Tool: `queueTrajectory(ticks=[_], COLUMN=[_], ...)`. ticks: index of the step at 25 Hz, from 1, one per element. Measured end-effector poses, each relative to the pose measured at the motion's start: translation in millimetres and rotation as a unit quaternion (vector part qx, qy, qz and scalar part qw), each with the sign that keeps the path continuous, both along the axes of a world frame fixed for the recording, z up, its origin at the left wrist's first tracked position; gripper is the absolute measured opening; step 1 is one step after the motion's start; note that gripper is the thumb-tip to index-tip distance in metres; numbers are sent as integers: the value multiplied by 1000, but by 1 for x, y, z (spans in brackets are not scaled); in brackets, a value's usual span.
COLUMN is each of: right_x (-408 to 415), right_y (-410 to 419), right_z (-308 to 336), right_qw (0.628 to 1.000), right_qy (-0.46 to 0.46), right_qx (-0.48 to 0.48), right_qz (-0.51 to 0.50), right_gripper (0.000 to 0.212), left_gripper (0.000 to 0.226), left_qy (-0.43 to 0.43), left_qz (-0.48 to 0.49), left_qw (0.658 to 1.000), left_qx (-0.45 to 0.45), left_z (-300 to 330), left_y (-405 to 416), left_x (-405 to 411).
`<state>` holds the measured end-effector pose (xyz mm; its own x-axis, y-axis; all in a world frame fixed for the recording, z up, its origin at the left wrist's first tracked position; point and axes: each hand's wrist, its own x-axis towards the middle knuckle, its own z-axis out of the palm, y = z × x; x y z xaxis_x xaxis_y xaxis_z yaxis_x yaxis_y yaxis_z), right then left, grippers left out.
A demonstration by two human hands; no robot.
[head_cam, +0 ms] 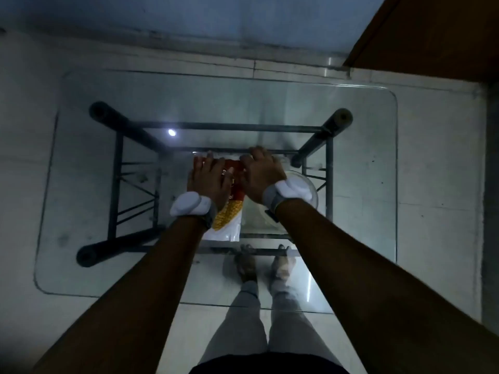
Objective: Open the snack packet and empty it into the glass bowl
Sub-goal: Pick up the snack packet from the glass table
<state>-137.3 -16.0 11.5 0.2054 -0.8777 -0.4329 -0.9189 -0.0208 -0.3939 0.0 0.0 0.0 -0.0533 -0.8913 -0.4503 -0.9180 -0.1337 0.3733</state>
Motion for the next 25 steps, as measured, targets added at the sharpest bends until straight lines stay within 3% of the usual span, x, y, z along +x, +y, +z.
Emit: queueTrajectory(ticks=[5, 10, 15, 18, 22, 25], right_x=[9, 14, 21, 22, 18, 7], right_y=[-27, -40, -43, -42, -51, -57], right_z=[-14, -15, -21, -11, 16, 50], right_qw=[996, 994, 992, 997, 992, 987], right_qy=[40, 30, 21, 4, -71, -73], right_qx=[42, 50, 119, 73, 57, -3], right_qz=[67, 89, 29, 15, -92, -142], right_gripper=[50, 46, 41, 31, 31, 34], left_gripper=[57, 42, 43, 37, 22, 37], left_qy=[-75, -138, -176, -110, -26, 71], left_qz=[-94, -122, -168, -118, -40, 114], left_qw=[993, 982, 970, 987, 997, 985], left_qx=[12, -25, -4, -20, -65, -109], left_z=[-23, -21, -15, -3, 17, 39], left_y=[-28, -34, -33, -36, -57, -61], left_x=[3, -12, -11, -9, -17, -41])
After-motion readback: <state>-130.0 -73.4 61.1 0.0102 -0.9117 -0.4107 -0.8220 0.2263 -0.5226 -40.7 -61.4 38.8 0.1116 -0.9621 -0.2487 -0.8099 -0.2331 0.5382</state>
